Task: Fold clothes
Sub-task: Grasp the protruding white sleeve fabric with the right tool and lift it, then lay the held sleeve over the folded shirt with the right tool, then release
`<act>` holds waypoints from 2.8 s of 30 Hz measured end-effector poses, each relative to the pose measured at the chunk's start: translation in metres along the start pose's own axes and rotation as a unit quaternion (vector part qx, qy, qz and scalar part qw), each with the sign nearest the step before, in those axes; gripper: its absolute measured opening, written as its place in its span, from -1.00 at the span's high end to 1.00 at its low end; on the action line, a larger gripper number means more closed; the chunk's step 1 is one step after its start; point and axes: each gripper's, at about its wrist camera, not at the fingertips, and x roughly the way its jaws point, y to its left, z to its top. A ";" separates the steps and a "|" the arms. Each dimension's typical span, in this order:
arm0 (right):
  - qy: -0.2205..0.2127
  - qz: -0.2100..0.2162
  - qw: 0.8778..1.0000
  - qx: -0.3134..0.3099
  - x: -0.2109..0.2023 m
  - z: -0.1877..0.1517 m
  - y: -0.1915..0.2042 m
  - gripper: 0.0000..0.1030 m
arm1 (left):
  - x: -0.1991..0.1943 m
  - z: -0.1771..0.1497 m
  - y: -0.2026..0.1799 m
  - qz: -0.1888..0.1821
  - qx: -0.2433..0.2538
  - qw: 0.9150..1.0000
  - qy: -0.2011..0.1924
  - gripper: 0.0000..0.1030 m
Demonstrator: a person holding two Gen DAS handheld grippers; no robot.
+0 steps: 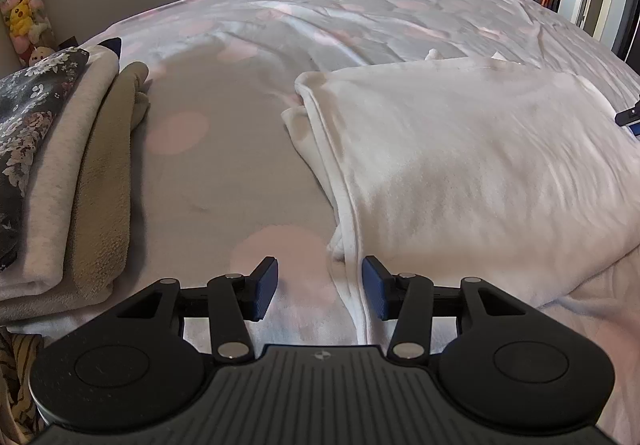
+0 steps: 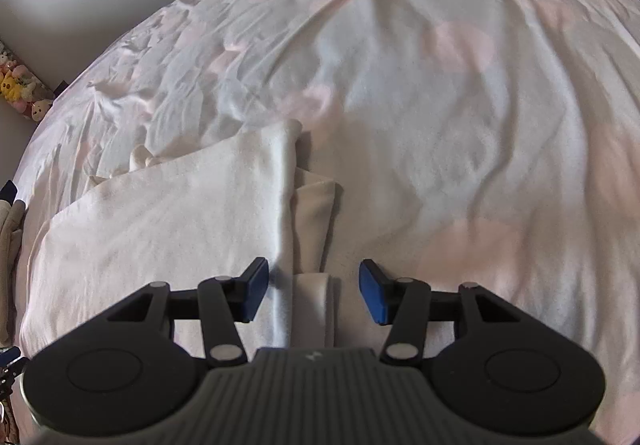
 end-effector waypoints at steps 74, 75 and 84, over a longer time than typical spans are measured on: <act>-0.026 0.112 0.962 -0.248 0.009 -0.091 0.364 0.45 | -0.037 -0.002 0.065 -0.152 -0.138 0.977 -0.060 0.13; -0.033 0.102 0.961 -0.255 0.003 -0.099 0.356 0.36 | -0.037 -0.002 0.064 -0.154 -0.138 0.977 -0.057 0.14; -0.106 -0.006 0.942 -0.318 -0.032 -0.189 0.288 0.15 | -0.010 -0.010 0.049 -0.161 -0.150 0.976 0.008 0.14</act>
